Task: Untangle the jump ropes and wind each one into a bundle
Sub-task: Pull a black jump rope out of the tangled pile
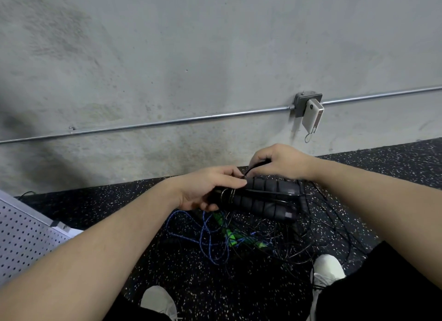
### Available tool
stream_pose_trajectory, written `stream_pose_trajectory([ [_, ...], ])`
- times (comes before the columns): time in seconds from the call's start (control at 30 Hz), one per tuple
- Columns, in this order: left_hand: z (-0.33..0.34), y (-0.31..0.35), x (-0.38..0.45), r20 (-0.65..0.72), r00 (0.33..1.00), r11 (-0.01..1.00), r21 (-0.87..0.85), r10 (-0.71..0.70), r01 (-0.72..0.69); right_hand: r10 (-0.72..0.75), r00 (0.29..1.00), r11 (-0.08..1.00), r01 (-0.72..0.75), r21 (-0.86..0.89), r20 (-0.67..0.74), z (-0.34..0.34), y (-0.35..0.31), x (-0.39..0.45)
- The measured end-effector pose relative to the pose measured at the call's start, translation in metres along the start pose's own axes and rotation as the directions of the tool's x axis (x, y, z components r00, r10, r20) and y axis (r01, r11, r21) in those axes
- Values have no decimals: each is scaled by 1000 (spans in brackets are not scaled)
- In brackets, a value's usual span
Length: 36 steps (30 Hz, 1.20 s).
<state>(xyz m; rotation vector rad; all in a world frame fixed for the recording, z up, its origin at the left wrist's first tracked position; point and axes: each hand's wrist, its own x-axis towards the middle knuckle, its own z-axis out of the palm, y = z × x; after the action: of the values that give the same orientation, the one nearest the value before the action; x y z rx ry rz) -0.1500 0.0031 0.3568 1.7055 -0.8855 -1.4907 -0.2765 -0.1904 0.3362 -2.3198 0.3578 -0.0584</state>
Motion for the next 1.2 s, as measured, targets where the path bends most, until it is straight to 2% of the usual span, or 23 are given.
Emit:
stream_pose_trajectory([
  [0.1, 1, -2, 4, -66, 997, 996, 90, 30, -24, -14, 999, 1000, 15, 13, -45, -4, -5, -3],
  [0.2, 3, -2, 7, -60, 998, 988, 152, -6, 15, 21, 997, 998, -26, -65, -79, 0, -13, -2],
  [0.27, 8, -4, 9, -45, 999, 965, 260, -23, 34, 24, 995, 994, -34, -102, -98, 6, -21, -1],
  [0.33, 11, -7, 14, -64, 998, 931, 364, -14, 36, 4, 994, 989, -21, -148, -111, 12, -28, 1],
  [0.37, 11, -9, 16, -84, 996, 933, 358, -13, 43, 1, 994, 986, -20, -164, -114, 14, -31, 2],
  [0.47, 6, -8, 17, -145, 989, 983, 170, -37, 62, 8, 994, 988, -25, -150, -112, 15, -37, 3],
  [0.57, 5, -9, 18, -264, 964, 1000, 17, -7, 12, 45, 998, 984, -53, -173, -51, 13, -41, 4],
  [0.7, -3, -13, 22, -406, 914, 990, -133, -7, -52, 93, 995, 934, -75, -348, 36, 12, -42, 5],
  [0.73, -8, -13, 21, -452, 892, 985, -155, 0, -79, 102, 993, 942, -75, -327, 65, 9, -40, 3],
  [0.8, -16, -11, 16, -498, 866, 965, -209, 33, -157, 121, 987, 980, -102, -170, 105, 3, -38, -2],
  [0.93, -18, -5, 11, -455, 889, 881, -402, 44, -250, 165, 977, 985, -170, 28, 134, 0, -28, -4],
  [1.2, -16, 1, 13, -387, 912, 708, -607, 133, -361, 182, 976, 927, -212, 309, 121, 8, -21, -2],
])
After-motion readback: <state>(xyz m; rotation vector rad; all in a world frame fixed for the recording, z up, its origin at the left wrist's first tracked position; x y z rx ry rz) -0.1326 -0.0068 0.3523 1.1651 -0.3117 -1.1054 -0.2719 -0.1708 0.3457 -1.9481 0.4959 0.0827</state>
